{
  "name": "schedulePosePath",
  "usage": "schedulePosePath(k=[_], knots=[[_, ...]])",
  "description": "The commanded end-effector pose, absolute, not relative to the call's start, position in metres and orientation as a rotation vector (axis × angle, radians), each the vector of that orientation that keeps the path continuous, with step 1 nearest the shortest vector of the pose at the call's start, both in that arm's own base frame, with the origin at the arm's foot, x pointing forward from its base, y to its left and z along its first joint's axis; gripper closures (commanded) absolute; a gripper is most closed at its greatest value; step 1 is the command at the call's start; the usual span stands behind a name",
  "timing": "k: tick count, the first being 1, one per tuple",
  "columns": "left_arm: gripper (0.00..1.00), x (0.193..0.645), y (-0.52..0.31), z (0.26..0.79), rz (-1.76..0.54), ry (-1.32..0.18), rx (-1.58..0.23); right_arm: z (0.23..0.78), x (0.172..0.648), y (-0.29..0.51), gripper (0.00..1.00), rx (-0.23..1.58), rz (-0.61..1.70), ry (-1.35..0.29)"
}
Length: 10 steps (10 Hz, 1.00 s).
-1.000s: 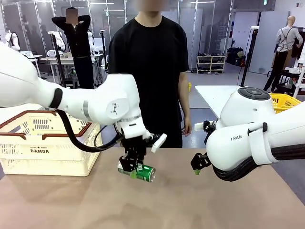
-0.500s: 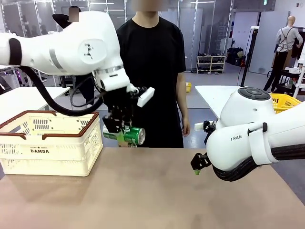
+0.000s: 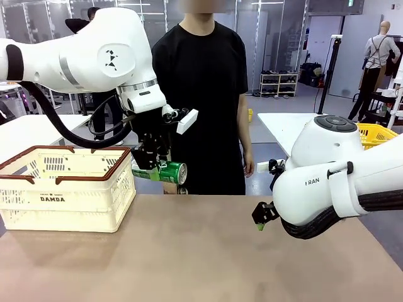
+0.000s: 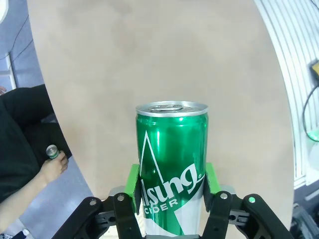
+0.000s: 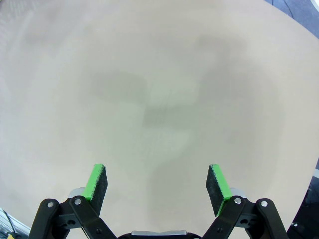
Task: Place the drinks into the Shopping basket.
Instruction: Pick up one drink and place it into the Shopping basket.
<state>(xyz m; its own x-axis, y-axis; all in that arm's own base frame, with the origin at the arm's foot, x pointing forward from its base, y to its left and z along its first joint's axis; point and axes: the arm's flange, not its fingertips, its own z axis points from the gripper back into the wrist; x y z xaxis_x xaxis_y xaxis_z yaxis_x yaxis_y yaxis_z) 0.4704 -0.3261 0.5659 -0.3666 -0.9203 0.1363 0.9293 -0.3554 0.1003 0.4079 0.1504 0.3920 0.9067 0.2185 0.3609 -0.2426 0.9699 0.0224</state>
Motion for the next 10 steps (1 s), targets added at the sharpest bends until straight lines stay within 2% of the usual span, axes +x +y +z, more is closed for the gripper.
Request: schedulePosePath(k=[1, 5, 6, 7, 10], knots=[[0.91, 0.470, -0.325, 0.569, -1.939, -0.195, -0.069, 0.391, 0.408, 0.150, 0.00, 0.066, 0.240, -0.365], [0.91, 0.470, -0.325, 0.569, -1.939, -0.195, -0.069, 0.391, 0.408, 0.150, 0.00, 0.066, 0.240, -0.365], [0.42, 0.471, -0.326, 0.565, -1.937, -0.188, -0.067, 0.391, 0.408, 0.150, 0.00, 0.066, 0.240, -0.365], [0.42, 0.483, -0.304, 0.574, -1.890, -0.189, 0.018, 0.391, 0.408, 0.150, 0.00, 0.066, 0.240, -0.365], [0.42, 0.532, -0.231, 0.592, -1.801, -0.191, 0.046, 0.391, 0.408, 0.150, 0.00, 0.066, 0.240, -0.365]])
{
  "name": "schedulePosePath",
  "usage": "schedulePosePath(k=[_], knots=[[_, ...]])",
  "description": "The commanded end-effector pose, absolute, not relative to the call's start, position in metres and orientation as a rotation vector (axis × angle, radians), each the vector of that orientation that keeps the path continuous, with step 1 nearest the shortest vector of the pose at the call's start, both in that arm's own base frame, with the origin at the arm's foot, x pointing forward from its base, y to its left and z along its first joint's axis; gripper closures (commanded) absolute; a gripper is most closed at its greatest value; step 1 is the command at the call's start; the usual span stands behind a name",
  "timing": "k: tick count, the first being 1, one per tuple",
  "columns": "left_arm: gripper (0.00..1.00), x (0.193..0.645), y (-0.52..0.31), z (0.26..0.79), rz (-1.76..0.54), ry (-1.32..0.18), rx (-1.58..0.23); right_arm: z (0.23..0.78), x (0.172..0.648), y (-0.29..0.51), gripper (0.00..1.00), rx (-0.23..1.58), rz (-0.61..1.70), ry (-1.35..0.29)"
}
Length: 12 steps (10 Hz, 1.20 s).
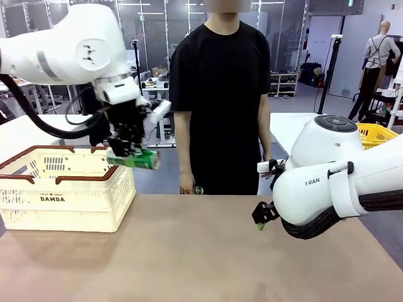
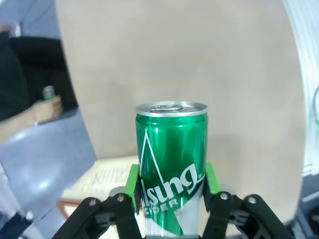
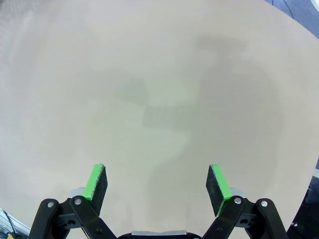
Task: Place the drinks into the Shopping basket.
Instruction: Pick up one drink and place it into the Shopping basket.
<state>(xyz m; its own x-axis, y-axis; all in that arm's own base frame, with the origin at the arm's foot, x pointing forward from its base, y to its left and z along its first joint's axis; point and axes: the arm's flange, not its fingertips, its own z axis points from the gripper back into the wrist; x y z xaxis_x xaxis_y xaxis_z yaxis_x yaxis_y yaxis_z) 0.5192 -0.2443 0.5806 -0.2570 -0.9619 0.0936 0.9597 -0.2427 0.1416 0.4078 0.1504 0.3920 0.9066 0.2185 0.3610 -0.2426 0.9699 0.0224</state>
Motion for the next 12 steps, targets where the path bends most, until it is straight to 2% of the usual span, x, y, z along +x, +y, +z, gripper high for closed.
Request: schedulePosePath(k=[1, 4, 7, 10, 11, 12], knots=[[0.42, 0.544, -0.209, 0.595, -1.790, -0.176, 0.000, 0.391, 0.408, 0.150, 0.00, 0.066, 0.240, -0.365], [0.42, 0.597, -0.131, 0.583, -1.704, -0.171, -0.018, 0.391, 0.408, 0.150, 0.00, 0.066, 0.240, -0.365], [0.42, 0.642, -0.090, 0.561, -1.621, -0.203, -0.023, 0.391, 0.408, 0.150, 0.00, 0.066, 0.240, -0.365], [0.42, 0.666, -0.067, 0.545, -1.582, -0.225, 0.002, 0.391, 0.408, 0.150, 0.00, 0.066, 0.240, -0.365], [0.42, 0.669, -0.063, 0.543, -1.566, -0.232, 0.035, 0.391, 0.408, 0.150, 0.00, 0.066, 0.240, -0.365], [0.42, 0.657, -0.068, 0.536, -1.596, -0.181, -0.015, 0.391, 0.408, 0.150, 0.00, 0.066, 0.240, -0.365]])
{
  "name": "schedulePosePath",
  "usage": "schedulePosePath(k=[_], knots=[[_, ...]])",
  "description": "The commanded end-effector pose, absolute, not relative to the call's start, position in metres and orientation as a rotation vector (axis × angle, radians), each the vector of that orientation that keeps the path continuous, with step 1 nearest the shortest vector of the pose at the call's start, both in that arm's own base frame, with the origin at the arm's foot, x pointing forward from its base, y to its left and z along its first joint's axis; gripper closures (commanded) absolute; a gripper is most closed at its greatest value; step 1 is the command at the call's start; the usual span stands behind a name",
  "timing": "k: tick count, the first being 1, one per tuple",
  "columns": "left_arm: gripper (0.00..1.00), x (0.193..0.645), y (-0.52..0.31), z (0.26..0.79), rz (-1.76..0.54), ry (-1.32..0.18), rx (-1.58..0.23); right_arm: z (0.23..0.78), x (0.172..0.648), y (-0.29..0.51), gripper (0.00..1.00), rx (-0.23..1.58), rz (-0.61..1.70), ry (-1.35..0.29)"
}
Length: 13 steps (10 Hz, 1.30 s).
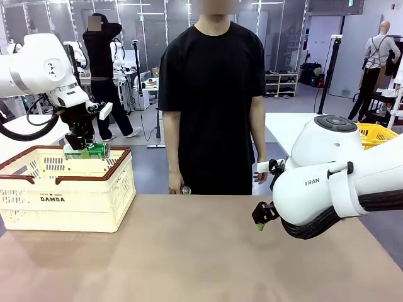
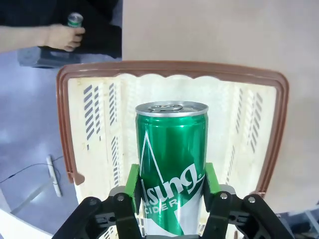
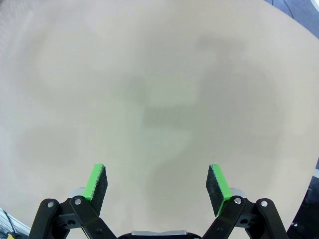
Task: Place the drinks into the Shopping basket.
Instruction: Pick up one drink and place it into the Shopping basket.
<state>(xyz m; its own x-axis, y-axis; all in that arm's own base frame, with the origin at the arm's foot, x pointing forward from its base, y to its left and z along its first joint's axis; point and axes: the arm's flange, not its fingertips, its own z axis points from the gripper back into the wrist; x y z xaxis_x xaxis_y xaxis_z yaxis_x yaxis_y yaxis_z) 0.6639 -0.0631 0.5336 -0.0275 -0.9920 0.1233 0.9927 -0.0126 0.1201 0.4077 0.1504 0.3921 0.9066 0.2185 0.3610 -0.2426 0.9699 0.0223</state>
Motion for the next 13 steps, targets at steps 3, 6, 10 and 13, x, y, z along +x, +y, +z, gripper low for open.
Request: schedulePosePath(k=[3, 6, 10, 13], knots=[[0.42, 0.657, -0.068, 0.536, -1.596, -0.181, -0.015, 0.391, 0.408, 0.150, 0.00, 0.066, 0.240, -0.365], [0.42, 0.676, -0.062, 0.506, -1.641, -0.123, -0.053, 0.391, 0.408, 0.150, 0.00, 0.066, 0.240, -0.365], [0.42, 0.704, -0.040, 0.452, -1.668, -0.149, -0.091, 0.391, 0.408, 0.150, 0.00, 0.066, 0.240, -0.365], [0.42, 0.717, -0.039, 0.422, -1.687, -0.110, -0.113, 0.391, 0.408, 0.150, 0.00, 0.066, 0.240, -0.365]])
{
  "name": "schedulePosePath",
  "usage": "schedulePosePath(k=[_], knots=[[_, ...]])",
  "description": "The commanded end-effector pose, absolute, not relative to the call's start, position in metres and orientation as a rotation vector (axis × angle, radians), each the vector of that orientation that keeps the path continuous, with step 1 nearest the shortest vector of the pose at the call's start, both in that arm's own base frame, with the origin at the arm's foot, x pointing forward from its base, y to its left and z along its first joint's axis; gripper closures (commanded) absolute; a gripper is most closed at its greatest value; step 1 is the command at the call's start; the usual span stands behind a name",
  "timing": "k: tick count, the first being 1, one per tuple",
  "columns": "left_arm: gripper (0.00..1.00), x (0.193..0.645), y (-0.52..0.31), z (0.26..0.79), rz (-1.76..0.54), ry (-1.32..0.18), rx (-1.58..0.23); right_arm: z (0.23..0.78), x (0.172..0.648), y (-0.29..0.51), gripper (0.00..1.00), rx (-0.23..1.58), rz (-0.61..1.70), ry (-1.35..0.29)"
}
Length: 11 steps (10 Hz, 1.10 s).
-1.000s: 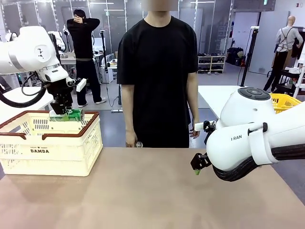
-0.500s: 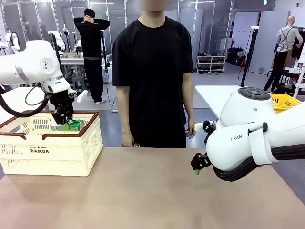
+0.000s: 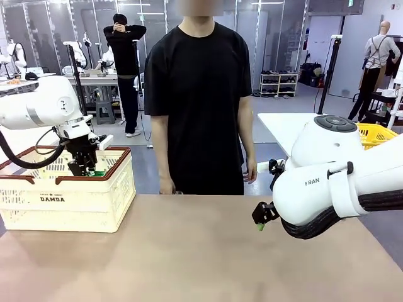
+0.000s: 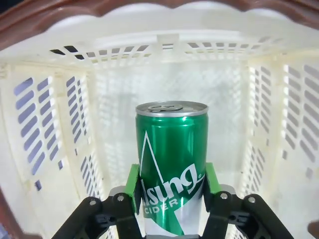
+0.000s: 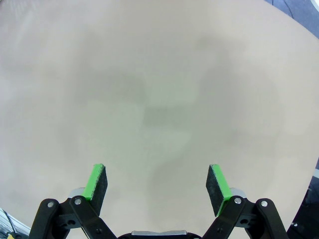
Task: Place the drinks into the Shopping basket.
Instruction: Pick up one drink and place it into the Shopping basket.
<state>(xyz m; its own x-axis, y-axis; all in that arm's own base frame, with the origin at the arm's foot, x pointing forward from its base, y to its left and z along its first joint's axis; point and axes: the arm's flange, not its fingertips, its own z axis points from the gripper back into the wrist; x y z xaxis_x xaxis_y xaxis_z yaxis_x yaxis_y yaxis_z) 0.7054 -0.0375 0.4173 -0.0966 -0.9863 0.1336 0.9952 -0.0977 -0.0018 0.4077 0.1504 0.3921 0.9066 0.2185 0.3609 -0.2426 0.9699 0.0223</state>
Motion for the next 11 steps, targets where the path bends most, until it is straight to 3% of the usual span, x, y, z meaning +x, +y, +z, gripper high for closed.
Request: schedulePosePath(k=[1, 11], knots=[[0.42, 0.718, -0.040, 0.413, -1.679, -0.087, -0.116, 0.391, 0.408, 0.150, 0.00, 0.066, 0.240, -0.365], [0.42, 0.728, -0.039, 0.341, -1.636, -0.006, -0.086, 0.391, 0.408, 0.150, 0.00, 0.066, 0.240, -0.365]])
